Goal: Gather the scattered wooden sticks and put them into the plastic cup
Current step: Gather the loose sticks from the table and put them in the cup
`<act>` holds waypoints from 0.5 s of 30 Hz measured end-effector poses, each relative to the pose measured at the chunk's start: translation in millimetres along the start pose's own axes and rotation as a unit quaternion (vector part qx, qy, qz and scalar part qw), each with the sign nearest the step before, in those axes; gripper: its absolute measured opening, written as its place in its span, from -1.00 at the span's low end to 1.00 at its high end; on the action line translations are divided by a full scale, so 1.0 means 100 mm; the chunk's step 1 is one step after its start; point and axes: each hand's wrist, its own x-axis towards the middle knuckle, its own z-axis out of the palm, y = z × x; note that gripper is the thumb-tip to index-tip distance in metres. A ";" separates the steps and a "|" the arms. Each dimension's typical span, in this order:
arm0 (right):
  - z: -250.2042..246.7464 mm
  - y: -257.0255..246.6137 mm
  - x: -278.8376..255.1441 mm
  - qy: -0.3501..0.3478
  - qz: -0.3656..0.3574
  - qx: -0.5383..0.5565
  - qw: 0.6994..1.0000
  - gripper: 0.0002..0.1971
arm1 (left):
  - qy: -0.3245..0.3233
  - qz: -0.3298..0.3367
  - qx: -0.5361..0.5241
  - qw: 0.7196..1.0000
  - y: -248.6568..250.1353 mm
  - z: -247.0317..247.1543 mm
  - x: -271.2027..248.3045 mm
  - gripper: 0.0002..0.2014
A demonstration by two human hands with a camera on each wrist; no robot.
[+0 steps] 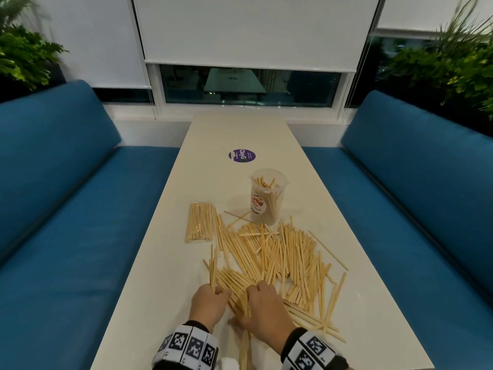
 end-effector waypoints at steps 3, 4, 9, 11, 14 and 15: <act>0.02 -0.06 0.02 0.009 -0.008 0.009 1.000 -0.55 | -0.010 0.002 -0.041 0.999 0.01 0.05 -0.02 -0.86; 0.02 -0.08 0.03 0.015 -0.013 0.012 1.000 -0.64 | -0.019 0.002 -0.053 0.998 0.01 0.06 -0.03 -0.81; -0.02 -0.08 0.06 0.023 -0.010 0.026 0.999 -0.75 | -0.052 0.000 -0.070 0.996 0.02 0.07 -0.09 -0.76; -0.07 -0.09 0.06 0.016 -0.016 0.001 1.000 -0.74 | -0.058 0.003 -0.077 0.995 0.01 0.07 -0.10 -0.79; -0.12 -0.10 0.04 0.008 -0.038 -0.031 0.999 -0.71 | -0.062 -0.001 -0.098 0.993 -0.02 0.07 -0.10 -0.81; -0.13 -0.09 0.04 0.008 -0.035 -0.017 0.999 -0.71 | -0.056 -0.005 -0.107 0.993 -0.02 0.06 -0.09 -0.83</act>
